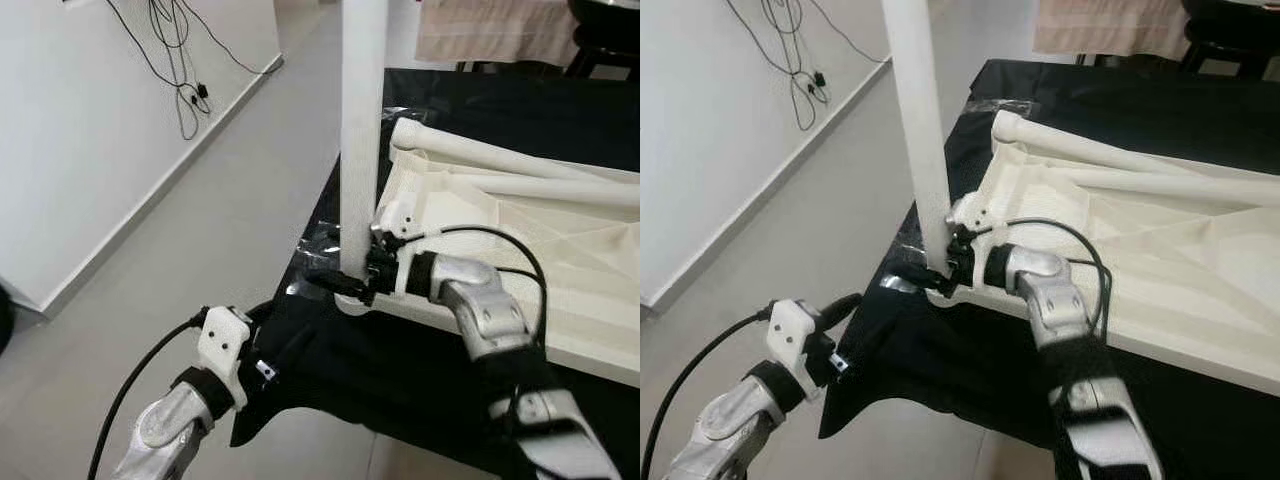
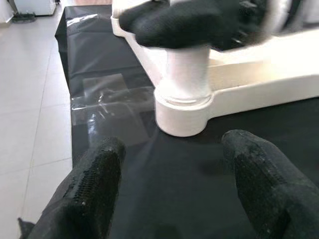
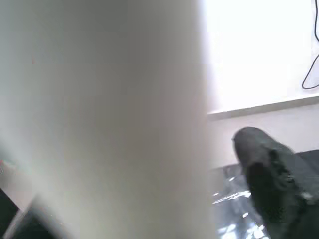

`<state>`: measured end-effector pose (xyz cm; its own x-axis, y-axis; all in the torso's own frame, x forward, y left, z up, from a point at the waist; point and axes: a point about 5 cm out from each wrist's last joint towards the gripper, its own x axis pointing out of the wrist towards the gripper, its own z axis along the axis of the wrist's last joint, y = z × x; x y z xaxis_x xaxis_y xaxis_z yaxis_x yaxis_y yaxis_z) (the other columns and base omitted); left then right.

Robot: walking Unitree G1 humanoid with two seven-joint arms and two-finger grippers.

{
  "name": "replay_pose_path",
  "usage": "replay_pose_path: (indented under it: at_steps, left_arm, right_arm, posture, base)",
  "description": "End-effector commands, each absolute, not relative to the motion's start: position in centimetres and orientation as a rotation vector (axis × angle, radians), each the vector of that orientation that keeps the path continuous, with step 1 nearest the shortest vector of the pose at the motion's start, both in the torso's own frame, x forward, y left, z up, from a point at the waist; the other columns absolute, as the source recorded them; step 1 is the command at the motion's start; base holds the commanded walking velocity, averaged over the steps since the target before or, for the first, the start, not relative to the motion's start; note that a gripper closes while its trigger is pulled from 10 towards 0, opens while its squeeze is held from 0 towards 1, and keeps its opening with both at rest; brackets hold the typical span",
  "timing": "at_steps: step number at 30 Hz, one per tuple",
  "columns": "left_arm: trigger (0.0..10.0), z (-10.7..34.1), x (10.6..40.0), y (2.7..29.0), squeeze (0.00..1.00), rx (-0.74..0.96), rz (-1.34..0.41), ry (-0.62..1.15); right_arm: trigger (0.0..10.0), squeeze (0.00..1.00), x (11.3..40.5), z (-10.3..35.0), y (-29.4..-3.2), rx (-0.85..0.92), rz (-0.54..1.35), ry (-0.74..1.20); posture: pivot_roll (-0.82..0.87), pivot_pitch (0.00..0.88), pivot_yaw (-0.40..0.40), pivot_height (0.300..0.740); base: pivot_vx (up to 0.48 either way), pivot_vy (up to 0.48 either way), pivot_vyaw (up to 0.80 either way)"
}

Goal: Building children table

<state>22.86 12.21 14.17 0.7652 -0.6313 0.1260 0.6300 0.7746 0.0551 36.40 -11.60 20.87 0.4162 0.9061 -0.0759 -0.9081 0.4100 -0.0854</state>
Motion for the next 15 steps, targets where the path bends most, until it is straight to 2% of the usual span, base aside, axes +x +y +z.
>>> replay_pose_path:
  at_steps: [1, 8, 15]
  left_arm:
    - [10.0, 13.8, 22.4, 12.3, 0.0, 0.026, -0.681, -0.118]
    - [10.0, 13.9, 22.3, 12.2, 0.0, 0.026, -0.681, -0.116]
    - [10.0, 14.1, 22.2, 12.4, 0.0, 0.019, -0.685, -0.113]
  right_arm:
    - [0.0, 0.0, 36.7, 21.0, -10.9, -0.069, 1.194, 0.011]
    - [0.0, 0.0, 37.2, 21.1, -11.8, -0.056, 1.217, 0.032]
    - [0.0, 0.0, 37.0, 19.8, -14.1, -0.077, 1.155, 0.054]
  posture:
    - [0.08, 0.218, 0.044, 0.74]
    - [0.08, 0.225, 0.045, 0.74]
    - [0.06, 0.247, 0.041, 0.74]
  base:
    - [0.0, 0.0, 0.0]
    - [0.0, 0.0, 0.0]
    - [0.0, 0.0, 0.0]
